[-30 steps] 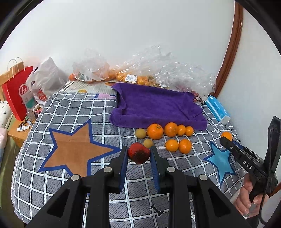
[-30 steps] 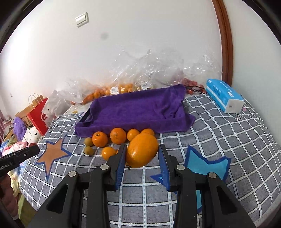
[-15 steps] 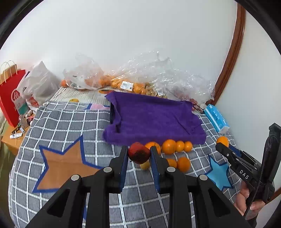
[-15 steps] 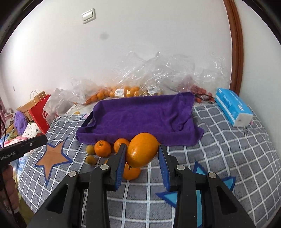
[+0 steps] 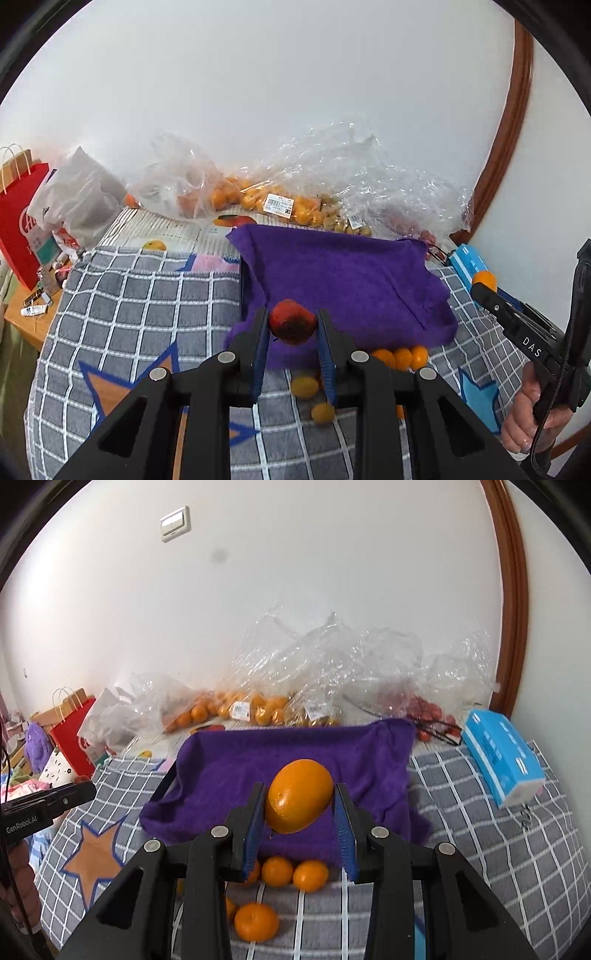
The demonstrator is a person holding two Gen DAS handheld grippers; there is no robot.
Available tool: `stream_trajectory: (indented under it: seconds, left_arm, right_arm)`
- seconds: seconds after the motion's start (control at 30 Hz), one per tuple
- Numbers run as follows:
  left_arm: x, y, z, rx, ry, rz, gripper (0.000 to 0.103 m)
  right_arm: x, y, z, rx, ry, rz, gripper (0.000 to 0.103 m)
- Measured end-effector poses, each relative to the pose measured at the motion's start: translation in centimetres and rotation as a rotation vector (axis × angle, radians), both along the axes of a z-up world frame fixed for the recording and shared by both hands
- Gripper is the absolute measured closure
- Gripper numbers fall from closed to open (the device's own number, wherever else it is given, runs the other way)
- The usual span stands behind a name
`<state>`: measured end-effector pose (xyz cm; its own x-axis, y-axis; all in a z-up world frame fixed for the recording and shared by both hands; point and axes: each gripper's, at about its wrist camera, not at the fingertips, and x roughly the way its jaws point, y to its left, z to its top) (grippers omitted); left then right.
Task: Organize fruits
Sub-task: 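Carry the red fruit with the left gripper while the right gripper carries the orange onto the purple towel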
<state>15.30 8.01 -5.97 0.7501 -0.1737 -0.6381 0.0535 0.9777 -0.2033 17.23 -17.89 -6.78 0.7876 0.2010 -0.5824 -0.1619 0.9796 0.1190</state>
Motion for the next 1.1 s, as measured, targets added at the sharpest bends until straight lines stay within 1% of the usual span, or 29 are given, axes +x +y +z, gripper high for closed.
stream_trajectory:
  seconds: [0.17, 0.3, 0.43, 0.63, 0.7, 0.8, 0.87, 1.1]
  left_arm:
    - [2.7, -0.5, -0.5, -0.016, 0.015, 0.004, 0.079]
    - [4.7, -0.9, -1.0, -0.027, 0.023, -0.002, 0.079]
    - [6.9, -1.7, -1.9, -0.034, 0.046, -0.009, 0.079]
    - [9.7, -3.2, -3.7, -0.021, 0.072, -0.022, 0.079]
    - [10.5, -3.4, -4.4, -0.029, 0.085, -0.03, 0.079]
    - [11.4, -3.8, -5.4, -0.035, 0.102, -0.04, 0.079]
    - [11.6, -4.0, -6.0, -0.037, 0.098, -0.048, 0.079]
    - [12.3, -4.5, -7.9, -0.022, 0.12, -0.057, 0.079]
  right_arm:
    - [2.6, -0.3, -0.5, 0.008, 0.018, 0.003, 0.067]
    - [4.4, -0.3, -1.0, -0.01, 0.025, -0.002, 0.067]
    - [6.0, -0.7, -1.4, -0.006, 0.033, -0.004, 0.067]
    - [8.3, -1.3, -3.3, 0.002, 0.07, -0.019, 0.067]
    - [9.0, -1.5, -4.1, 0.008, 0.092, -0.02, 0.067]
    - [9.8, -1.8, -5.2, 0.004, 0.119, -0.028, 0.067]
    - [10.1, -1.9, -5.8, 0.003, 0.128, -0.027, 0.067]
    - [11.0, -2.2, -7.3, -0.01, 0.169, -0.033, 0.067]
